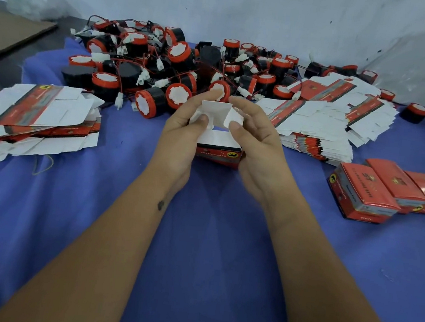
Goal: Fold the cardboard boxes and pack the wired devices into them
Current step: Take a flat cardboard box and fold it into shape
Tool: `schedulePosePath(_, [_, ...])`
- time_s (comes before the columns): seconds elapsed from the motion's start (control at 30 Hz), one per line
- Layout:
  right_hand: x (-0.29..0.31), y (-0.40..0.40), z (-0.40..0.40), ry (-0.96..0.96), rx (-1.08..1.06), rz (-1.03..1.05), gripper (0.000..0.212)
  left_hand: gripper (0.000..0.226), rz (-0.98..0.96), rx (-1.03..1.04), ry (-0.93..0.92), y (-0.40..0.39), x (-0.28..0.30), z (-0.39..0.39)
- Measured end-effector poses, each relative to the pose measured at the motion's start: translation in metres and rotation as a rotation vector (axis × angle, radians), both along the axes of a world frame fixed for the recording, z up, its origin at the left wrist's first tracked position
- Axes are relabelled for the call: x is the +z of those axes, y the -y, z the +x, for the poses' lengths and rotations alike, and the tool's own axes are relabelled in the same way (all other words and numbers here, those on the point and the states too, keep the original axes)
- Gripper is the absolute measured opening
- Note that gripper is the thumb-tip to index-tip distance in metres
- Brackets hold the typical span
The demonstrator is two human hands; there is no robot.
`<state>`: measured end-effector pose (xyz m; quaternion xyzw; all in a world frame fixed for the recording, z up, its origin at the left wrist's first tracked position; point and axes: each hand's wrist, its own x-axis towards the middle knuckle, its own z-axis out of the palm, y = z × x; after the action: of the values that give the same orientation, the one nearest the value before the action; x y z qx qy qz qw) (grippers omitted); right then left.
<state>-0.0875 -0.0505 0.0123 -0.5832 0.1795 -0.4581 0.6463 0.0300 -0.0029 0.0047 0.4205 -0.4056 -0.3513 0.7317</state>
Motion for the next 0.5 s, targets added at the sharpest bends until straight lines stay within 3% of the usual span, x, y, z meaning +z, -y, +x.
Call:
schedulePosePath(0.13, [-0.0003, -0.0005, 0.001, -0.028, -0.001, -0.004, 0.043, 0.047, -0.001, -0.008, -0.004, -0.0003, 0.001, -0.0009])
schedulePosePath(0.33, [0.0019, 0.0026, -0.0054, 0.122, 0.046, 0.145, 0.029, 0.04, 0.005, -0.083, -0.024, -0.0012, 0.0, -0.0026])
schedulePosePath(0.4, [0.0014, 0.0028, -0.0064, 0.121, 0.066, 0.134, 0.018, 0.035, 0.024, -0.067, 0.069, -0.0016, -0.0003, -0.0045])
schedulePosePath(0.5, [-0.0014, 0.0039, -0.0044, -0.021, -0.042, 0.02, 0.023, 0.057, 0.005, -0.044, 0.188, -0.0006, -0.0028, -0.0039])
